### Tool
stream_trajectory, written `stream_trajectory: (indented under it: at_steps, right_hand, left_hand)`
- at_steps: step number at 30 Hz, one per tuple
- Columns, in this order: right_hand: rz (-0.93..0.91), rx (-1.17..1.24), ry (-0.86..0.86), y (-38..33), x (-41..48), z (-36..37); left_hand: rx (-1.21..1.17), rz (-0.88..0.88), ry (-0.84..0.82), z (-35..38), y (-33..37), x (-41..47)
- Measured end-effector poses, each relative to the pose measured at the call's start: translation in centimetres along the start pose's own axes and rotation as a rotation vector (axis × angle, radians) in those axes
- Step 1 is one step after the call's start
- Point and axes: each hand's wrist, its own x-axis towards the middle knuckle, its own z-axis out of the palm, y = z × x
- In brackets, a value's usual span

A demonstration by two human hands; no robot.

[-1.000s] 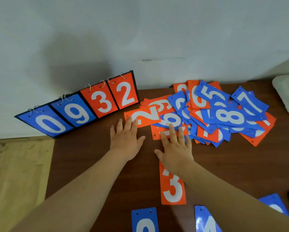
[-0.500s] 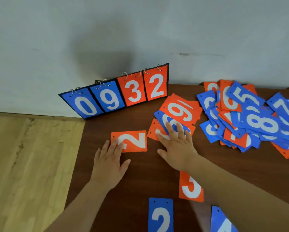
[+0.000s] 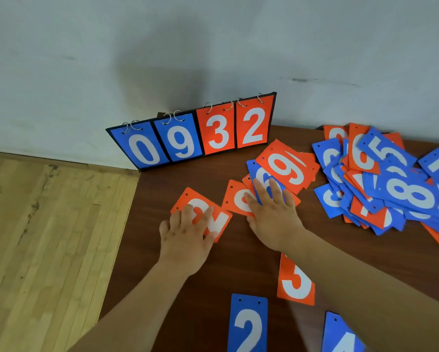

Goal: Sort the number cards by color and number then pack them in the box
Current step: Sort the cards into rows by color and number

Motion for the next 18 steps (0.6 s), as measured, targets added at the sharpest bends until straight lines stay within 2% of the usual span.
stream_trajectory:
  at_steps: [3,5,9,14,18]
  right_hand:
    - [-0.121,-0.073,-0.045,-1.5,0.6,-0.2]
    - [-0.159,-0.077,-0.061,-2.7,1.0,-0.4]
    - [-0.18,-0.021,-0.074,-5.0,1.3,-0.3]
    - [-0.038,0.124,-0.071,-7.0,2.1,-1.7]
    - [0.09,0.165,-0.069,-7.5,3.0,-2.7]
  left_hand:
    - [-0.023,0.106,-0.064,0.1,-3.3,-0.9]
    - [-0.059,0.099,-0.078,0.0,-5.0,-1.5]
    - [-0.194,-0.06,0.007,0.5,-5.3,-2.2]
    - [-0.396,-0.325,0.17,1.1,-3.3,-2.2]
    - [-0.497,-0.604,0.113,0.5,-2.8,-2.6]
